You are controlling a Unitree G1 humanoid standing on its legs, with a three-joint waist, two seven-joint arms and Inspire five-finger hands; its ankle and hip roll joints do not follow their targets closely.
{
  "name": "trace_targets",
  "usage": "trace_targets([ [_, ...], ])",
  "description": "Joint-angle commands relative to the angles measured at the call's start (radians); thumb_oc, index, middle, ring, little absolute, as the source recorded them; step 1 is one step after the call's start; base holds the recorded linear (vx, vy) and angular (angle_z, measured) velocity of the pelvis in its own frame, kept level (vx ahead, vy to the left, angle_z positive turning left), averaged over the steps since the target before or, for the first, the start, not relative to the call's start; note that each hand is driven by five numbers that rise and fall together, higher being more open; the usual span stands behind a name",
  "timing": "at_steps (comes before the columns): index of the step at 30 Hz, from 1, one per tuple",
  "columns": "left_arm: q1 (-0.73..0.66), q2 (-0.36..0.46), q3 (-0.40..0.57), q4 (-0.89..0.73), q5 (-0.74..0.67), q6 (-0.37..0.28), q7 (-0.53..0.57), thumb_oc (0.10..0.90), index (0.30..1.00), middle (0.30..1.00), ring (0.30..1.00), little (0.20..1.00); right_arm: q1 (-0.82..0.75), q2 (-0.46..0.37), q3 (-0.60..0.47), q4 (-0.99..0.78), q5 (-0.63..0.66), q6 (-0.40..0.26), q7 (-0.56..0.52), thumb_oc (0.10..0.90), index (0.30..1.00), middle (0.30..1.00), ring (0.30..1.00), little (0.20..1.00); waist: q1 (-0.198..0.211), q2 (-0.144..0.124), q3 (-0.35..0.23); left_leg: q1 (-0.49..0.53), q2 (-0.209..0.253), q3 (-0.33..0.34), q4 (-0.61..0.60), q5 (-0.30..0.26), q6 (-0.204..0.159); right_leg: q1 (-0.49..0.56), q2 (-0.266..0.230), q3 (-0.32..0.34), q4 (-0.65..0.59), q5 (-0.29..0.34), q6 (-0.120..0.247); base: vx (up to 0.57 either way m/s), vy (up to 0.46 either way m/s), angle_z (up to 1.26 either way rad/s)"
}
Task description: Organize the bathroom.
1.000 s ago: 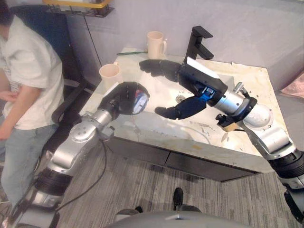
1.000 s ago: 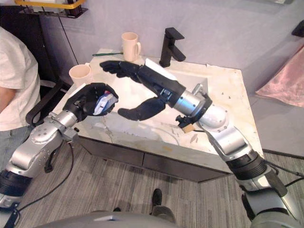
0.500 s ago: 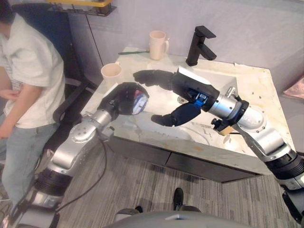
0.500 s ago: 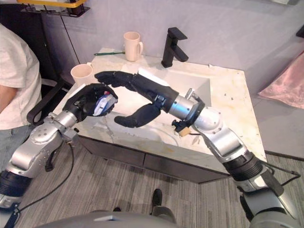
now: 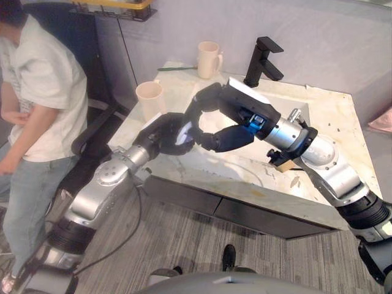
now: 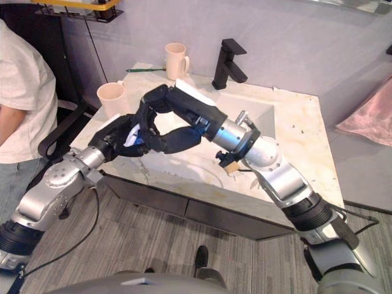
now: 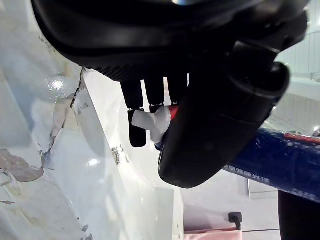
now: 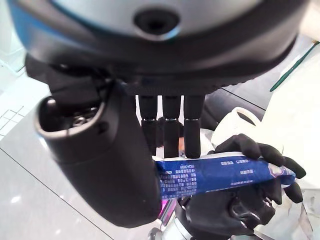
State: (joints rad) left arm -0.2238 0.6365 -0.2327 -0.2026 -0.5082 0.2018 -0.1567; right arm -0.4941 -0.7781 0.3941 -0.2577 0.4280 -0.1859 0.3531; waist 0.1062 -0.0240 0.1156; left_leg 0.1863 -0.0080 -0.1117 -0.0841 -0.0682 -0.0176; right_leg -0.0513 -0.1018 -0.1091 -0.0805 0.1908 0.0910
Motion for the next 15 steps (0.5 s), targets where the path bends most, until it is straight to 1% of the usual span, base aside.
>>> trace_targets([
  [1,-0.1,0.029,0.069,0.006,0.018,-0.099,0.074,0.4,0.3,0.3,0.3,0.3,-0.076,0.043,-0.044,-0.055,0.056,-0.117,-0.048,0.4,0.3,0.3,0.3,0.3,-0.003,0.001,-0.09,-0.117,-0.038,0.016,-0.003,0.053,0.029,0.136,0.0,-0.025,-0.007,-0.164,0.042,0.0,0.0,0.0],
  [2,-0.097,0.025,0.075,0.015,0.023,-0.104,0.093,0.4,0.3,0.3,0.3,0.3,-0.078,0.047,-0.06,-0.041,0.038,-0.134,-0.081,0.4,0.3,0.3,0.3,0.3,-0.002,0.001,-0.091,-0.116,-0.039,0.015,-0.003,0.052,0.029,0.138,-0.001,-0.027,-0.007,-0.164,0.042,0.0,0.0,0.0],
  [3,-0.096,0.024,0.076,0.016,0.026,-0.108,0.097,0.4,0.3,0.3,0.3,0.3,-0.079,0.048,-0.063,-0.037,0.036,-0.135,-0.086,0.4,0.3,0.3,0.3,0.3,-0.001,0.001,-0.091,-0.116,-0.039,0.014,-0.003,0.052,0.029,0.138,-0.001,-0.027,-0.007,-0.164,0.042,0.0,0.0,0.0],
  [4,-0.093,0.017,0.084,0.019,0.045,-0.122,0.126,0.568,0.552,0.552,0.552,0.552,-0.082,0.052,-0.078,-0.022,0.016,-0.153,-0.126,0.4,0.3,0.3,0.3,0.3,0.002,0.001,-0.091,-0.117,-0.039,0.01,-0.003,0.052,0.029,0.137,-0.002,-0.03,-0.007,-0.164,0.042,0.0,0.0,0.0],
  [5,-0.093,0.016,0.085,0.019,0.049,-0.126,0.135,0.593,0.589,0.589,0.589,0.589,-0.082,0.053,-0.08,-0.02,0.011,-0.155,-0.137,0.4,0.3,0.3,0.3,0.3,0.003,0.001,-0.091,-0.117,-0.039,0.01,-0.003,0.052,0.029,0.137,-0.002,-0.031,-0.007,-0.164,0.042,0.0,0.0,0.0],
  [6,-0.08,0.009,0.104,0.018,0.074,-0.146,0.165,0.728,0.792,0.792,0.792,0.792,-0.082,0.059,-0.102,-0.001,-0.024,-0.171,-0.202,0.4,0.3,0.3,0.3,0.3,0.01,0.0,-0.091,-0.117,-0.039,0.006,-0.003,0.052,0.029,0.14,-0.003,-0.035,-0.007,-0.165,0.041,0.0,0.0,0.0],
  [7,-0.07,0.006,0.116,0.018,0.087,-0.163,0.185,0.8,0.9,0.9,0.9,0.9,-0.084,0.062,-0.114,0.011,-0.038,-0.184,-0.236,0.4,0.3,0.3,0.3,0.3,0.014,0.0,-0.09,-0.117,-0.04,0.003,-0.003,0.052,0.029,0.14,-0.004,-0.038,-0.007,-0.165,0.041,-0.01,0.032,0.04],
  [9,-0.042,-0.012,0.152,0.004,0.124,-0.195,0.232,0.8,0.9,0.9,0.9,0.9,-0.087,0.076,-0.152,0.034,-0.072,-0.202,-0.323,0.4,0.3,0.3,0.3,0.3,0.027,-0.002,-0.089,-0.124,-0.043,-0.008,-0.003,0.059,0.031,0.136,-0.006,-0.044,-0.007,-0.159,0.038,-0.02,0.026,0.06],
  [10,-0.036,-0.014,0.159,0.003,0.132,-0.203,0.237,0.8,0.9,0.9,0.9,0.9,-0.089,0.079,-0.157,0.039,-0.076,-0.203,-0.335,0.4,0.3,0.3,0.3,0.3,0.03,-0.003,-0.09,-0.12,-0.042,-0.01,-0.003,0.052,0.031,0.14,-0.005,-0.045,-0.007,-0.166,0.038,-0.04,0.028,0.09],
  [11,-0.016,-0.018,0.183,-0.005,0.177,-0.247,0.279,0.8,0.9,0.9,0.9,0.9,-0.093,0.09,-0.177,0.053,-0.098,-0.22,-0.408,0.4,0.3,0.3,0.3,0.3,0.04,-0.005,-0.086,-0.126,-0.045,-0.017,-0.003,0.06,0.032,0.137,-0.007,-0.052,-0.007,-0.158,0.037,0.01,0.024,0.12],
  [12,0.0,-0.021,0.201,-0.011,0.19,-0.268,0.305,0.8,0.9,0.9,0.9,0.9,-0.098,0.099,-0.193,0.069,-0.123,-0.228,-0.451,0.4,0.3,0.3,0.3,0.3,0.05,-0.006,-0.086,-0.122,-0.045,-0.023,-0.003,0.052,0.032,0.143,-0.007,-0.056,-0.007,-0.167,0.036,-0.01,0.03,0.14],
  [13,0.009,-0.023,0.209,-0.015,0.191,-0.272,0.306,0.8,0.9,0.9,0.9,0.9,-0.1,0.1,-0.198,0.073,-0.129,-0.23,-0.463,0.4,0.3,0.3,0.3,0.3,0.054,-0.007,-0.085,-0.122,-0.045,-0.026,-0.003,0.052,0.032,0.144,-0.007,-0.058,-0.007,-0.167,0.036,0.01,0.029,0.14],
  [15,0.044,-0.031,0.245,-0.034,0.208,-0.312,0.34,0.8,0.9,0.9,0.9,0.9,-0.104,0.099,-0.222,0.084,-0.18,-0.246,-0.546,0.4,0.3,0.3,0.3,0.3,0.07,-0.01,-0.085,-0.125,-0.048,-0.038,-0.002,0.052,0.033,0.145,-0.01,-0.069,-0.007,-0.167,0.035,-0.01,0.04,0.16],
])
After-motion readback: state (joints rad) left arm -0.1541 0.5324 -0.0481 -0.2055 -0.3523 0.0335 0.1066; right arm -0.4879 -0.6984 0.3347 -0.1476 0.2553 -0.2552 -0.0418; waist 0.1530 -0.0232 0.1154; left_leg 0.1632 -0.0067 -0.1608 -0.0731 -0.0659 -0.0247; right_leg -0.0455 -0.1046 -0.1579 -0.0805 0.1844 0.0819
